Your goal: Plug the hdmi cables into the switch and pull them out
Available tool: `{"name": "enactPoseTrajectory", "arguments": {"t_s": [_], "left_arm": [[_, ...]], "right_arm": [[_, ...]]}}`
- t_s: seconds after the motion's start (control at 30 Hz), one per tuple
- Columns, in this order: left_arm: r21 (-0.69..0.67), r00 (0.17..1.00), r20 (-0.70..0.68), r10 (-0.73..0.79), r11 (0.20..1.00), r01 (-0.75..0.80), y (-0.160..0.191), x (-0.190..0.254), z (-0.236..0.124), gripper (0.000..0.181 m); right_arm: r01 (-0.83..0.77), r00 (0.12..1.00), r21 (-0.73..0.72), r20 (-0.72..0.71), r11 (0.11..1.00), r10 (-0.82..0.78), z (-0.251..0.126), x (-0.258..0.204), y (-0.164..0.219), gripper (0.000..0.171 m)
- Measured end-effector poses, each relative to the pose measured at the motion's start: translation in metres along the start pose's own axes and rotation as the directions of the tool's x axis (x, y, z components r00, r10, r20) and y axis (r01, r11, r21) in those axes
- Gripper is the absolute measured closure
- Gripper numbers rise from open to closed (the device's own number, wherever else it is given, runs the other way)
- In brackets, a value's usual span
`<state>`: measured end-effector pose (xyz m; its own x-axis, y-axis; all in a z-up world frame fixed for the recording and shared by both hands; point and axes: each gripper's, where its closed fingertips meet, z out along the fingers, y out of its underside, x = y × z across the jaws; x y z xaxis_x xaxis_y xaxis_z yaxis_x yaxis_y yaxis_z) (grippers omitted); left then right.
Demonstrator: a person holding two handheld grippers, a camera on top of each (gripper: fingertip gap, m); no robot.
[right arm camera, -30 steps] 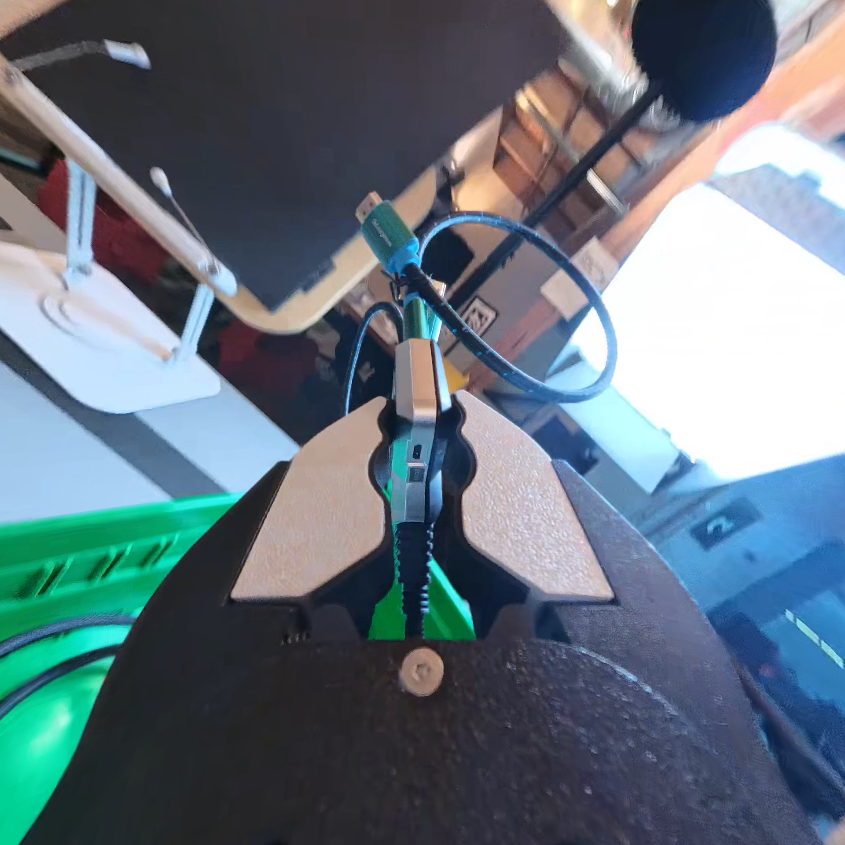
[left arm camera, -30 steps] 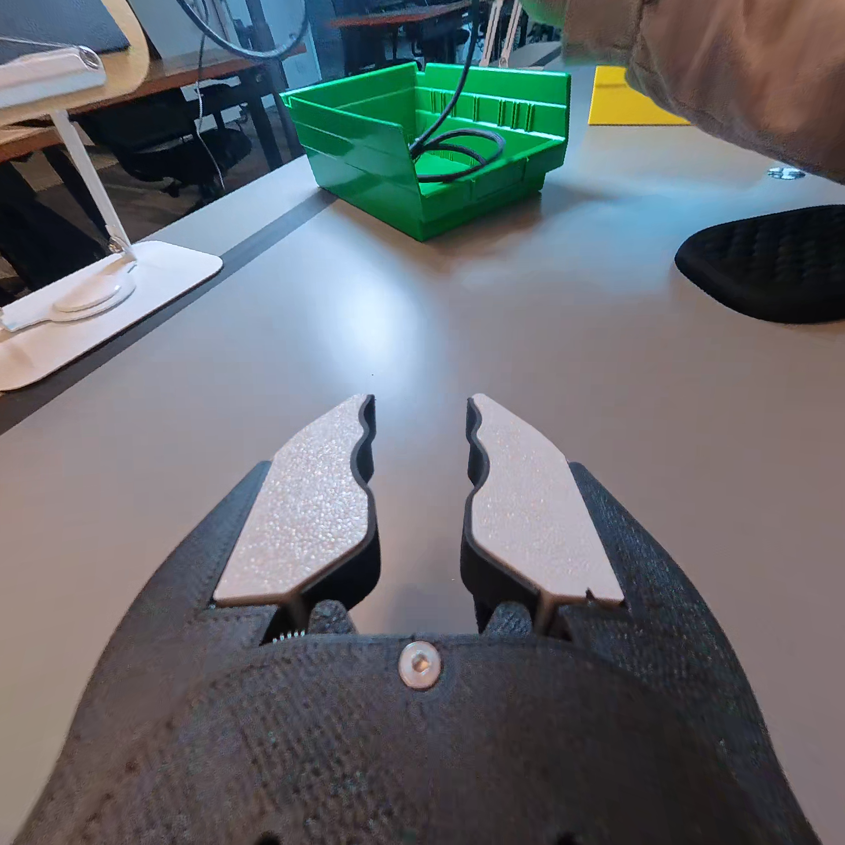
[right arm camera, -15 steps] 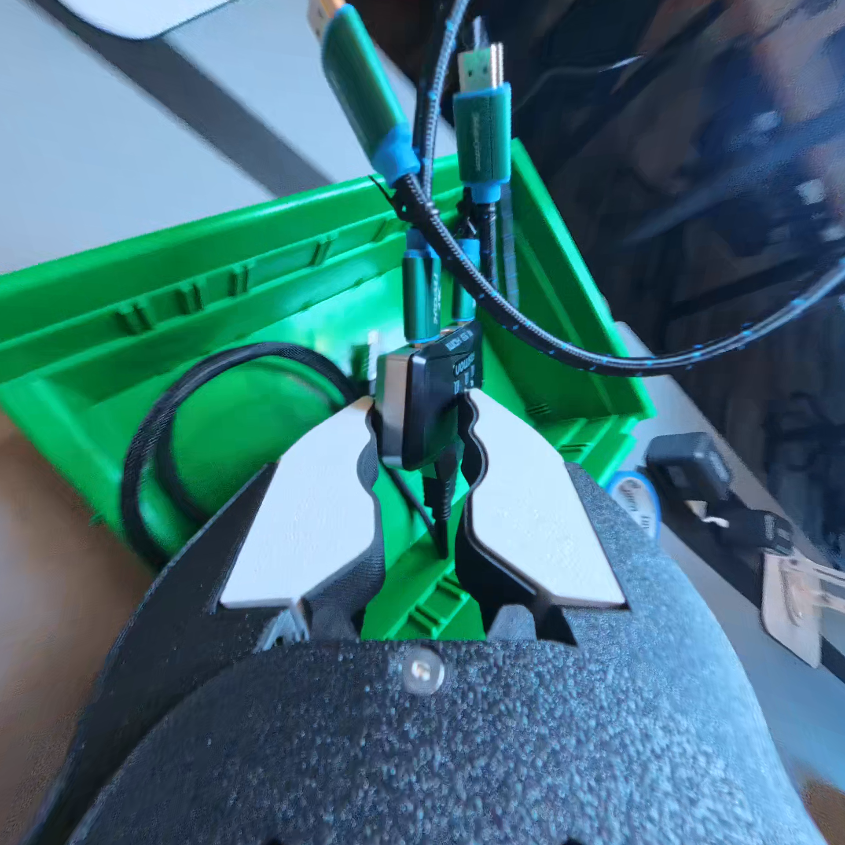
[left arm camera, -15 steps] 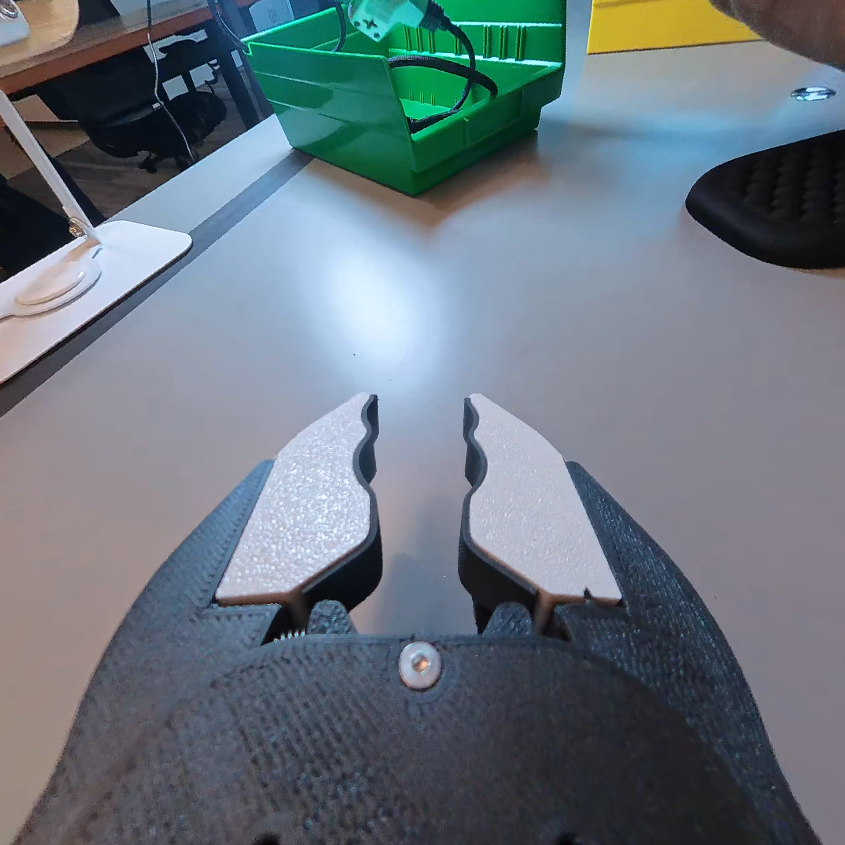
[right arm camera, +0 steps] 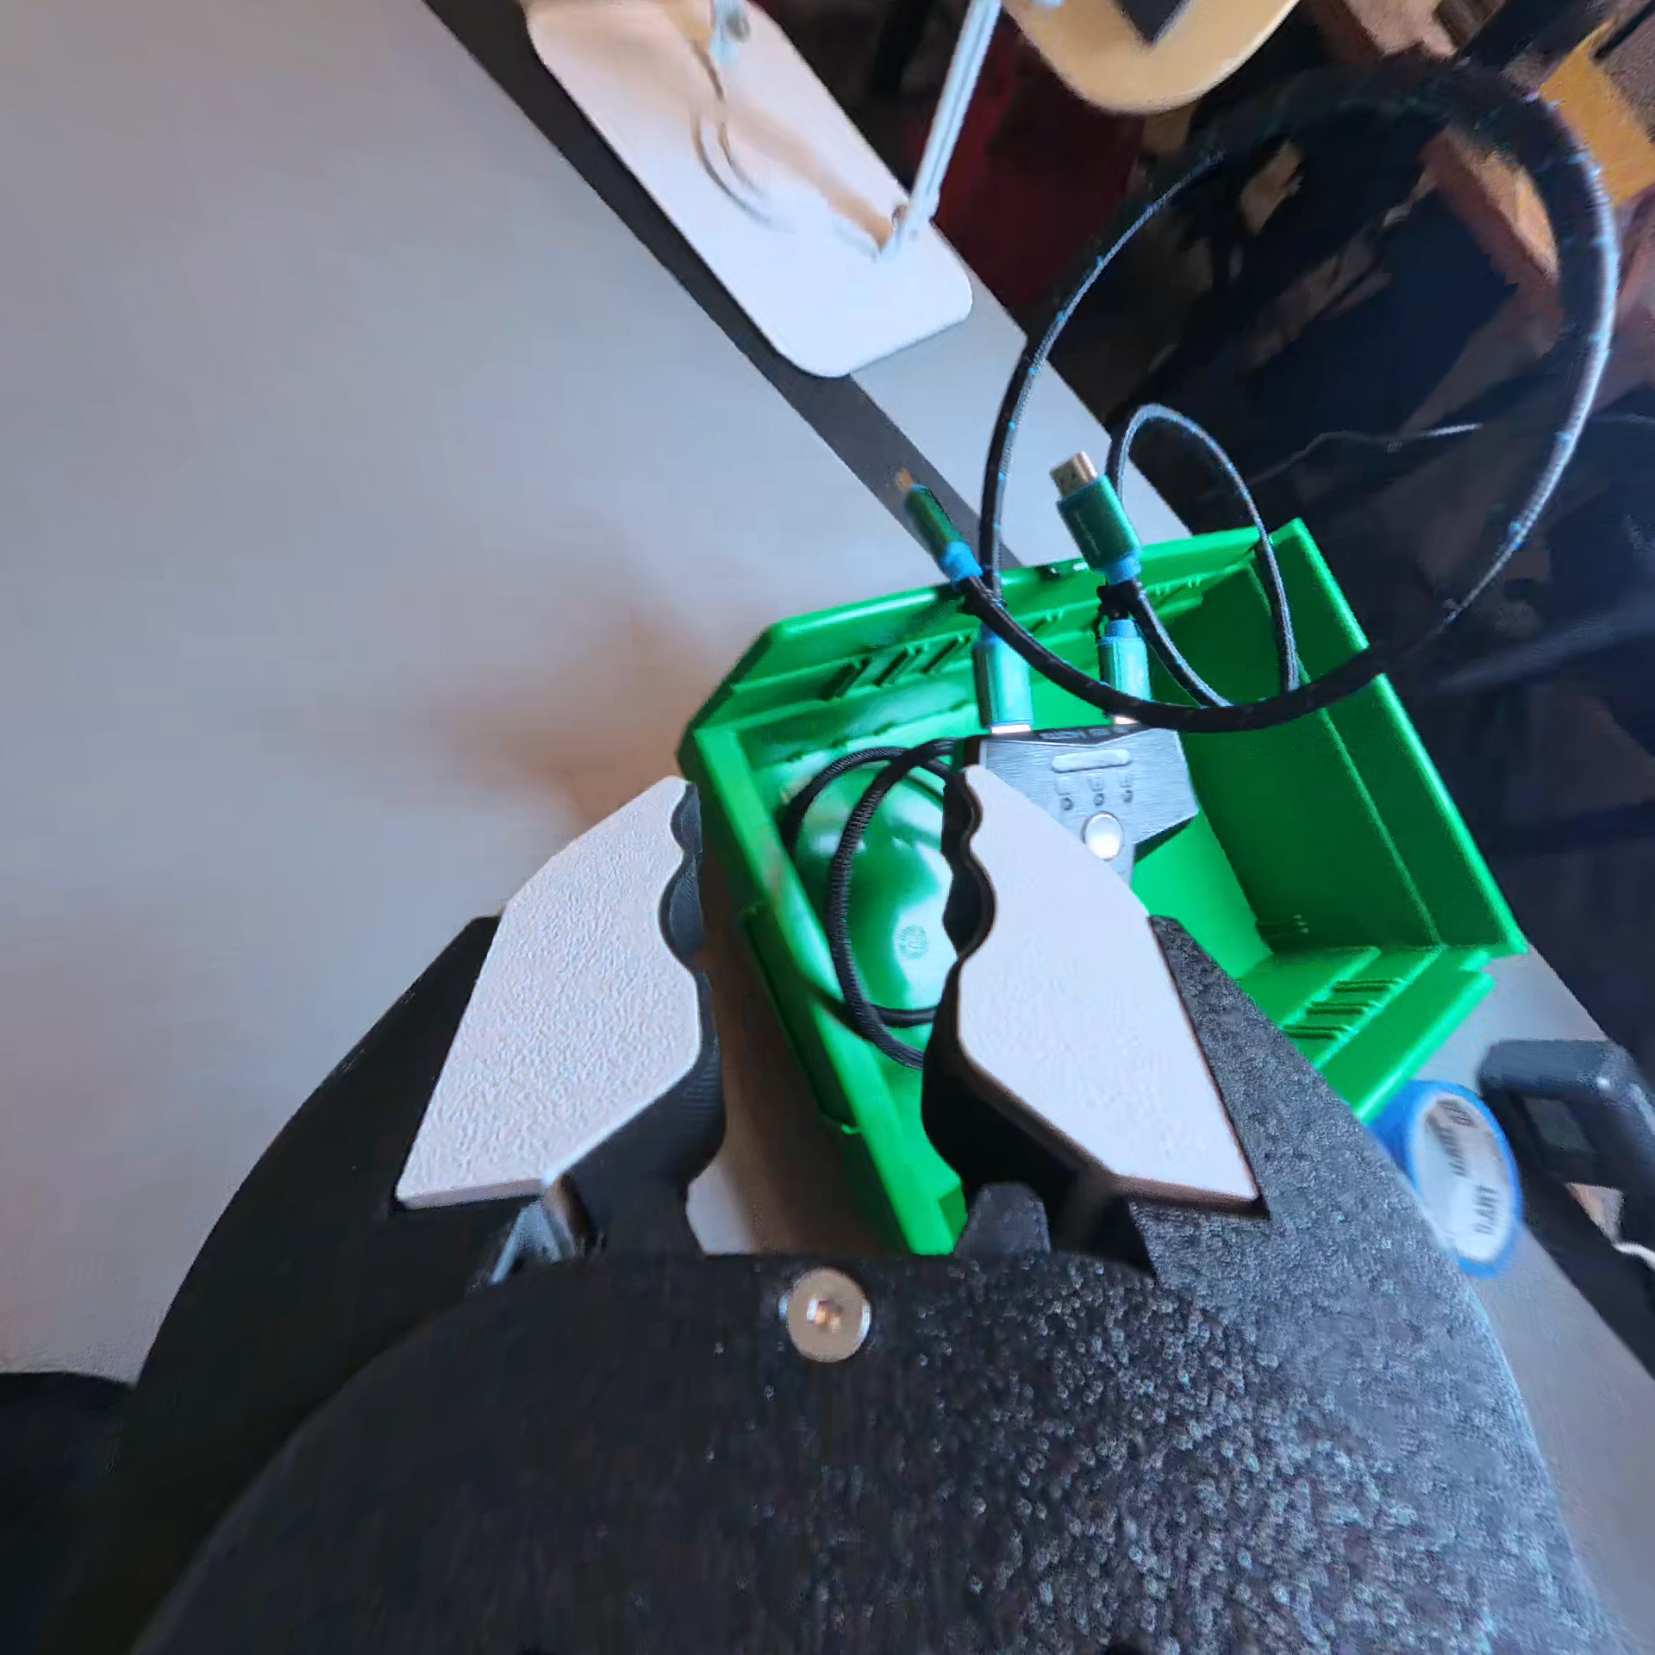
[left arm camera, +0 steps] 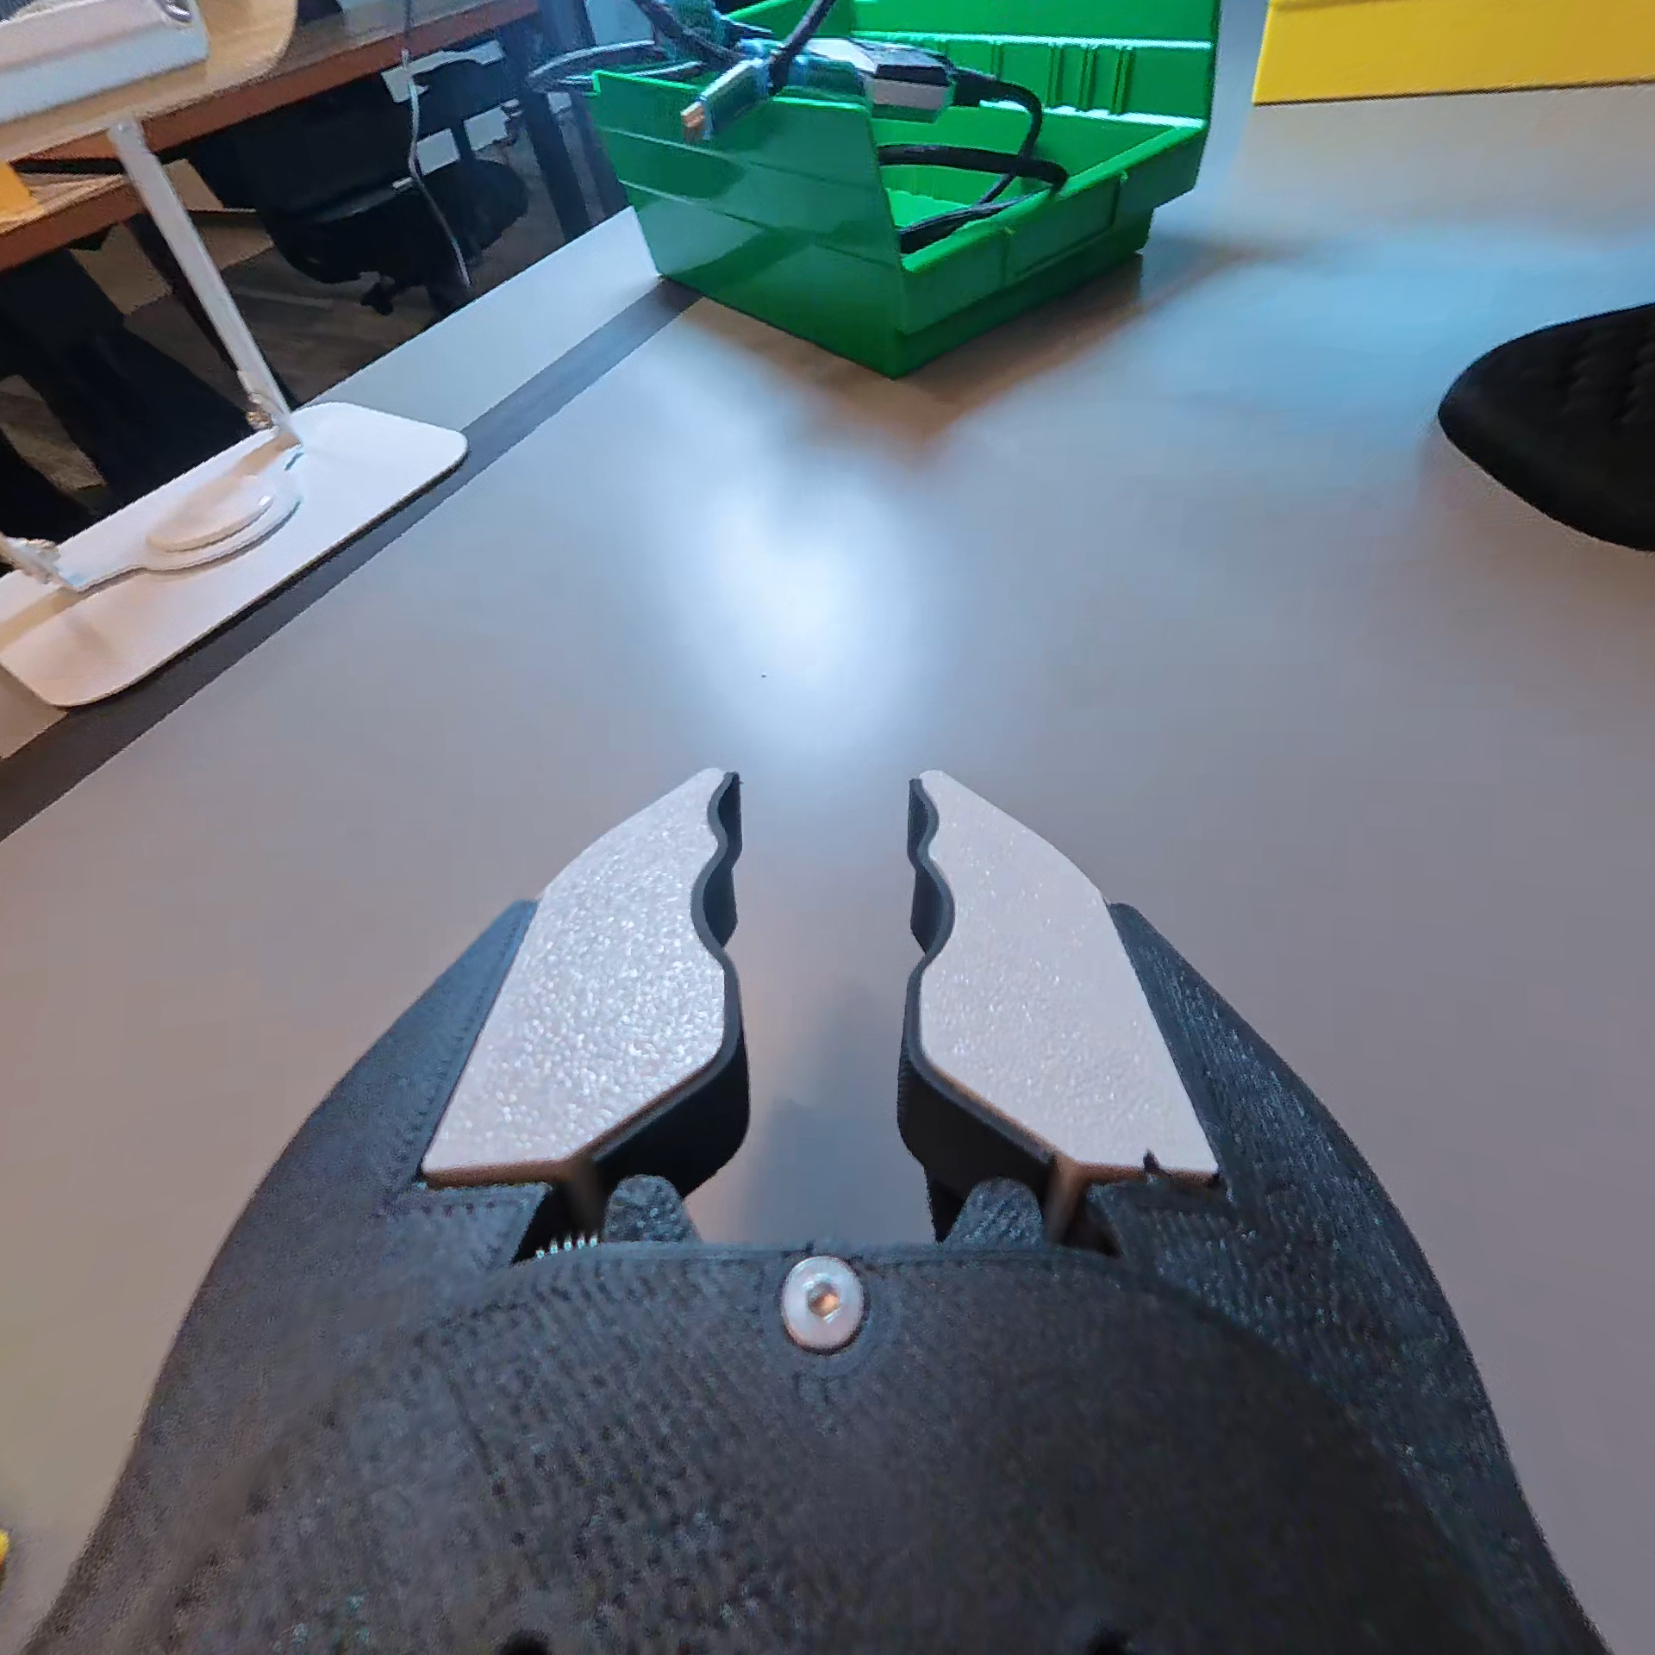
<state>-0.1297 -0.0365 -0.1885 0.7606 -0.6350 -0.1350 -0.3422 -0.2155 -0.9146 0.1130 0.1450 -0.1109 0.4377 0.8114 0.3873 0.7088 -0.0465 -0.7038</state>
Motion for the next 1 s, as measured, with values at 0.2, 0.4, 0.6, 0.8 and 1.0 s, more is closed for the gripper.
{"name": "enactPoseTrajectory", "arguments": {"t_s": [0.2, 0.4, 0.6, 0.8, 1.0], "left_arm": [[0.078, 0.99, 0.142, -0.021, 0.997, 0.01, -0.01, -0.033, -0.023, 0.162], [0.061, 0.891, 0.45, 0.064, 0.993, -0.102, -0.014, -0.097, -0.077, 0.162], [-0.009, 0.787, 0.617, 0.034, 0.999, -0.036, 0.003, -0.16, -0.135, 0.157], [-0.167, 0.732, 0.671, 0.118, 0.986, -0.006, 0.001, -0.23, -0.183, 0.156], [-0.295, 0.782, 0.621, 0.048, 0.939, 0.176, -0.003, -0.313, -0.183, 0.146]], "right_arm": [[-0.061, 0.998, 0.022, -0.021, 0.998, 0.062, 0.009, -0.026, 0.041, 0.123], [-0.073, 0.993, -0.036, -0.09, 0.997, 0.07, 0.011, -0.006, 0.077, 0.123], [-0.043, 0.994, 0.097, -0.093, 0.994, 0.052, 0.006, -0.009, 0.057, 0.126], [-0.07, 0.997, 0.286, -0.006, 0.956, 0.075, -0.002, -0.029, 0.018, 0.128], [-0.068, 0.997, 0.318, 0.044, 0.946, 0.057, 0.001, -0.043, 0.008, 0.129]]}}
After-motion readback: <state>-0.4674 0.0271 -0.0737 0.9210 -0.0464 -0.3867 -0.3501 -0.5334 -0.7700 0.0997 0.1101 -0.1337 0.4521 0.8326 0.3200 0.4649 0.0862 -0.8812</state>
